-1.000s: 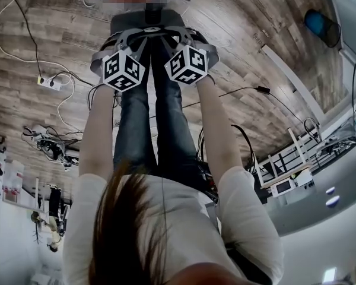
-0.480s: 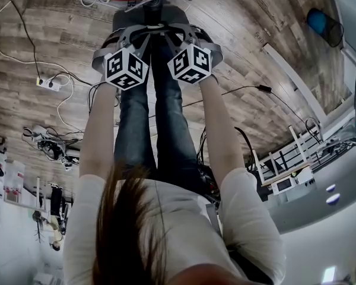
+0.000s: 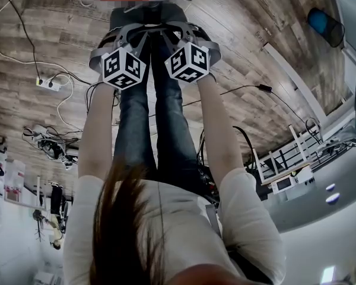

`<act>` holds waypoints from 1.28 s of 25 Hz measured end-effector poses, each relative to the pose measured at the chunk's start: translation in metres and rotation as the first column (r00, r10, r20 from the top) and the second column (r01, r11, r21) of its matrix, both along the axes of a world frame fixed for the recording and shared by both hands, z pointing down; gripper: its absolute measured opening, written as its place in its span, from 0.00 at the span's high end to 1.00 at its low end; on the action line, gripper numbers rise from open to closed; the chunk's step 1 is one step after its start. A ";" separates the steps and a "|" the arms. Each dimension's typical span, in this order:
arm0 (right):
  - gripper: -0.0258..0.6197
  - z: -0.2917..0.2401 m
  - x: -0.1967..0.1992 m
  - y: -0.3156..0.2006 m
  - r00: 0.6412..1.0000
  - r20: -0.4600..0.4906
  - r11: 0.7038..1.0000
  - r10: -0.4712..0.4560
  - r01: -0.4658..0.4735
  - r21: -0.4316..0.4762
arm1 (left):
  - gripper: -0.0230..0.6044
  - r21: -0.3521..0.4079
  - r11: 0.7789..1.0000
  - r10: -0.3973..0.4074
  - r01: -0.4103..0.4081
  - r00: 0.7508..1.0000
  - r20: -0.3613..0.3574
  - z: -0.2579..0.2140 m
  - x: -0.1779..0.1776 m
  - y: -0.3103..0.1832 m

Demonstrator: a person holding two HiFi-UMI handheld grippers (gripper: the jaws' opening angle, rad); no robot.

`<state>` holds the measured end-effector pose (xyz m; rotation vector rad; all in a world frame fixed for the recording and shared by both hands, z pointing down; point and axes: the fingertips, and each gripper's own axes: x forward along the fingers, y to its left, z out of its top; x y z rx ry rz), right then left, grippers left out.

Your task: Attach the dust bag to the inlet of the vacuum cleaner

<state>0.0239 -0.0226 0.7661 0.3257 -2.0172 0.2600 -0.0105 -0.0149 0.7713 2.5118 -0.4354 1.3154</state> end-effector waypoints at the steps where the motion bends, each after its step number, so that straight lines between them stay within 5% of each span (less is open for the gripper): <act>1: 0.89 0.000 0.000 -0.001 1.000 0.000 1.000 0.001 -0.001 0.000 | 0.89 0.000 1.000 -0.001 0.001 1.000 0.000 0.000 0.000 -0.001; 32: 0.89 0.005 0.003 -0.015 0.998 0.003 0.997 0.065 -0.065 -0.027 | 0.88 -0.029 1.000 -0.007 0.007 1.000 0.006 0.004 0.003 -0.020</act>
